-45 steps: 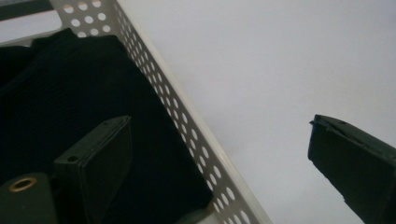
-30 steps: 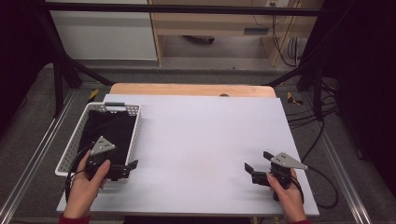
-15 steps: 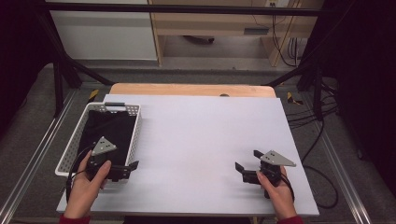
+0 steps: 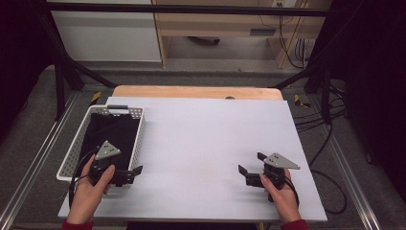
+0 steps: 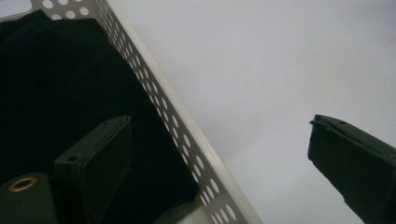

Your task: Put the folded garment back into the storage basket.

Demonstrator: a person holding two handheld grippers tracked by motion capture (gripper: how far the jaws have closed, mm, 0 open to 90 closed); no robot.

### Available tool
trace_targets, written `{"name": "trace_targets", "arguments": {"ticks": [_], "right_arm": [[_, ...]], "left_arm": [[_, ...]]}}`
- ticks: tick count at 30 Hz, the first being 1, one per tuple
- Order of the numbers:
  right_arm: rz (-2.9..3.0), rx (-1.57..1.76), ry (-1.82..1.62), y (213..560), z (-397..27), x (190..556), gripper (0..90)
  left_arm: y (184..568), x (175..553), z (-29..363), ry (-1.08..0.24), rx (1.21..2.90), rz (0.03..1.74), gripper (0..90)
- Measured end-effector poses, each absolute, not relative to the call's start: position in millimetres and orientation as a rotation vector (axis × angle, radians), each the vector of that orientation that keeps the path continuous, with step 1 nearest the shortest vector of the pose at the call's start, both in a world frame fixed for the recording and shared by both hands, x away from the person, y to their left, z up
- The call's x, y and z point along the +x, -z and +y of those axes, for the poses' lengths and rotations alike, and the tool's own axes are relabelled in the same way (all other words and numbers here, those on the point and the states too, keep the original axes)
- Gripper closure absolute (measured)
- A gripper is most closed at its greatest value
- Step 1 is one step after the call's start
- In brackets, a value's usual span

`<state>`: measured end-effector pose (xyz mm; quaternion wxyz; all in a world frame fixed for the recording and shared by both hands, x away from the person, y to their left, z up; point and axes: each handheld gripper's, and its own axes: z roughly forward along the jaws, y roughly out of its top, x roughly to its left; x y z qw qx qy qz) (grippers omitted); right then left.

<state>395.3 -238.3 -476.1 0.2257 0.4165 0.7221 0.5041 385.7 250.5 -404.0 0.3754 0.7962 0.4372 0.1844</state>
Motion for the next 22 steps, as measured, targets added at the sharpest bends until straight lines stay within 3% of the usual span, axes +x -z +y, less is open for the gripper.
{"name": "trace_targets", "arguments": {"ticks": [22], "right_arm": [[2.009,1.057,-1.445,471,-218,395,7.2]], "left_arm": [[408,389,254,-0.481,1.987,1.107,7.0]]}}
